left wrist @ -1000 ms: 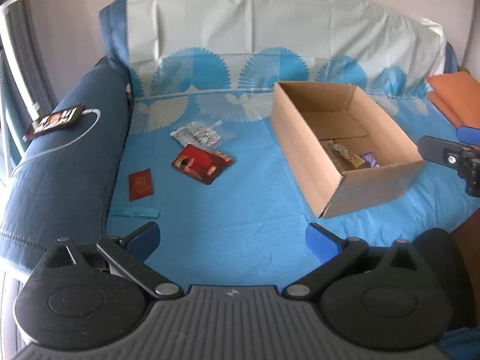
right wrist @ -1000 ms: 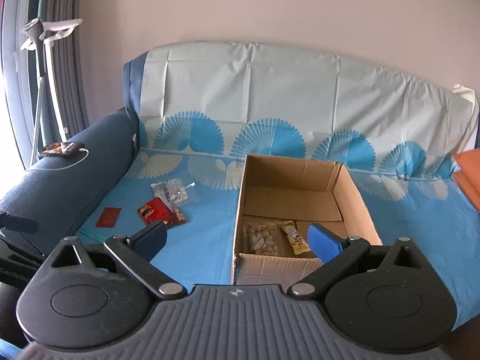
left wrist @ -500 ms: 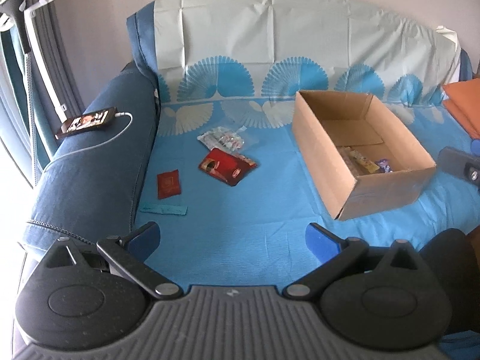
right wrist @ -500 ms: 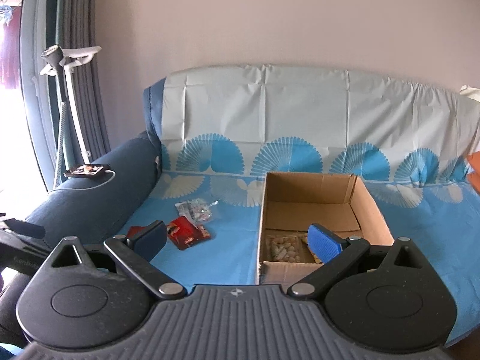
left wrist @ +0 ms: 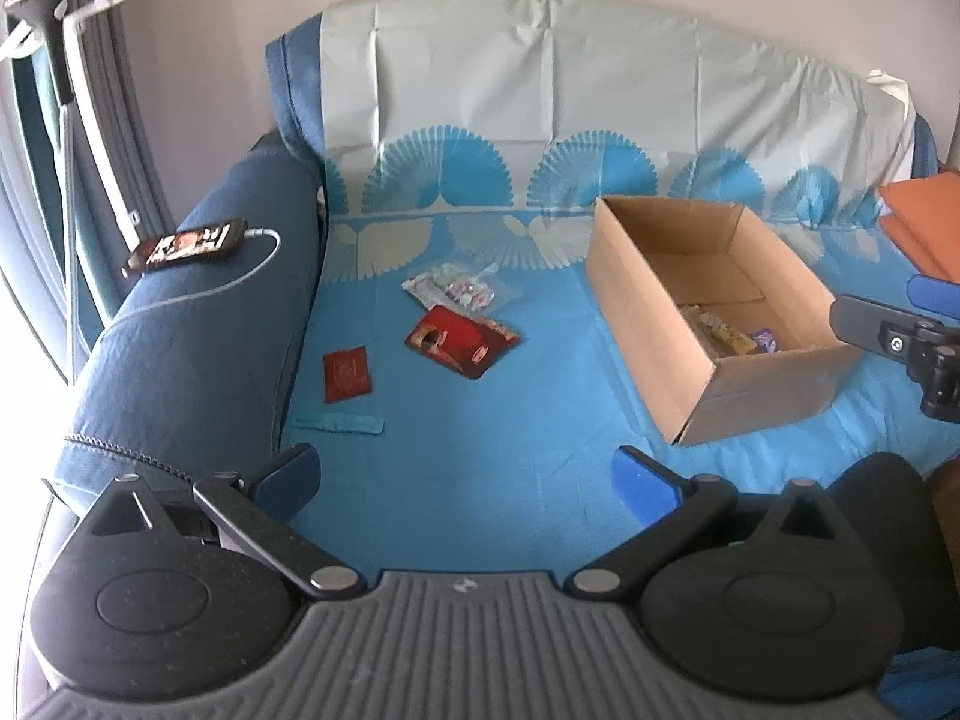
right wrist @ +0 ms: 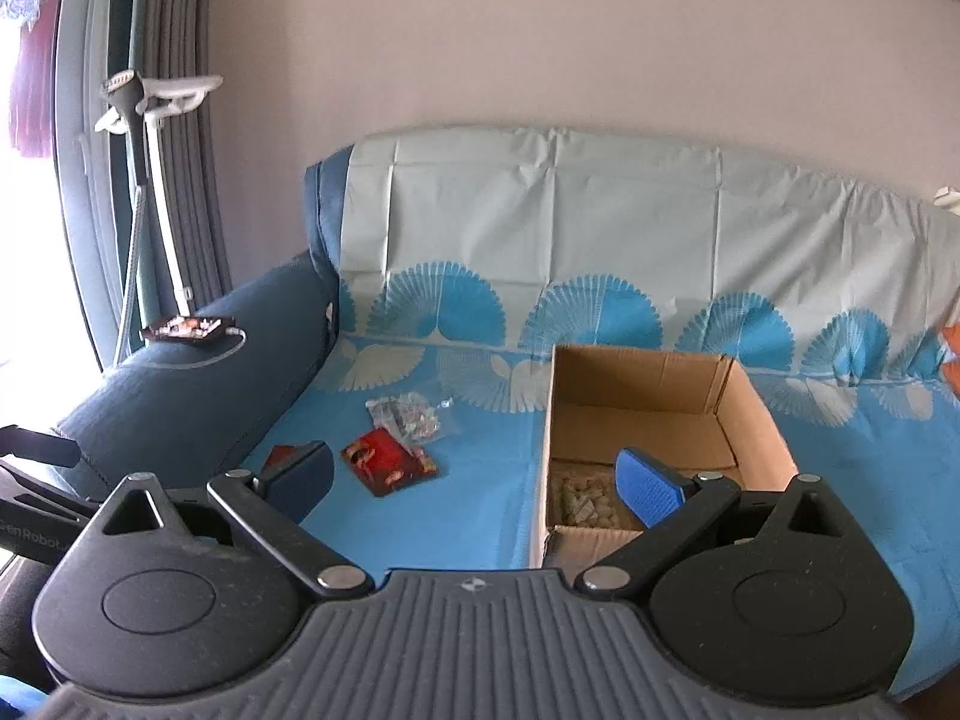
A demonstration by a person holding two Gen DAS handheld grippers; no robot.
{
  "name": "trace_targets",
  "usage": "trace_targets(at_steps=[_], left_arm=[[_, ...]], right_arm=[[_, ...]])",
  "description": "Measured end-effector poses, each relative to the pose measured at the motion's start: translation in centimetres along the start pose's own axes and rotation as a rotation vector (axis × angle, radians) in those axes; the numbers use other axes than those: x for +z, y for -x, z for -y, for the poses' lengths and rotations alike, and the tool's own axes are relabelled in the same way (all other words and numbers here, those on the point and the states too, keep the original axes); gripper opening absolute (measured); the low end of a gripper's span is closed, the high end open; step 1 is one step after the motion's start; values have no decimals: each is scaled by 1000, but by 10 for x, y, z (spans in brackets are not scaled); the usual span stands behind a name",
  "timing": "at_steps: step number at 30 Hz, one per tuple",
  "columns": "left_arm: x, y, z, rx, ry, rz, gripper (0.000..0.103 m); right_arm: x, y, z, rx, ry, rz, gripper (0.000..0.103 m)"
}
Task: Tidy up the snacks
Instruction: 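Move both tools toward the red pouch and blue strip on the sofa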
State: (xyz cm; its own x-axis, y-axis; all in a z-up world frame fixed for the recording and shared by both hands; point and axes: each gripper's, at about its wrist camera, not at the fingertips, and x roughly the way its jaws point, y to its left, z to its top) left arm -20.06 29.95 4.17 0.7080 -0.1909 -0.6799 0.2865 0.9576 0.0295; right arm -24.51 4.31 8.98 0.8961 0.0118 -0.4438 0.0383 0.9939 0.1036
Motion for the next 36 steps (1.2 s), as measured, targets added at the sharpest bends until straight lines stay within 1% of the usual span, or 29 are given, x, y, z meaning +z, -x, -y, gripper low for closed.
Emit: trace_targets(at_steps=[5, 7, 10, 13, 16, 18, 20, 25, 27, 30, 32, 34, 36], left_arm=[[-2, -19, -20, 24, 28, -35, 103], [-4, -31, -31, 36, 56, -60, 103], [-4, -55, -47, 73, 87, -102, 103], [0, -90, -57, 109, 106, -149, 103], [11, -132, -58, 140, 112, -185, 103], [21, -162, -62, 164, 141, -225, 103], [29, -188, -69, 174, 190, -260, 103], [44, -253, -91, 256, 299, -361, 103], [48, -277, -99, 281, 325, -410, 103], [51, -309, -108, 287, 344, -473, 103], [52, -329, -111, 297, 346, -501, 103], [52, -350, -115, 299, 349, -534, 103], [50, -364, -119, 297, 372, -555, 103]], right_arm=[[2, -28, -9, 8, 6, -62, 100], [2, -45, -15, 22, 16, -90, 100], [2, -76, -23, 45, 21, -130, 100], [2, -104, -30, 80, 28, -150, 100], [2, -129, -36, 105, 47, -167, 100], [2, -153, -40, 117, 54, -188, 100], [3, -180, -44, 126, 55, -215, 100], [1, -264, -57, 151, 118, -290, 100], [-2, -296, -62, 156, 131, -317, 100], [-7, -342, -75, 187, 157, -352, 100], [-10, -374, -84, 215, 180, -382, 100], [-16, -400, -93, 225, 205, -408, 100], [-23, -423, -101, 240, 243, -432, 100]])
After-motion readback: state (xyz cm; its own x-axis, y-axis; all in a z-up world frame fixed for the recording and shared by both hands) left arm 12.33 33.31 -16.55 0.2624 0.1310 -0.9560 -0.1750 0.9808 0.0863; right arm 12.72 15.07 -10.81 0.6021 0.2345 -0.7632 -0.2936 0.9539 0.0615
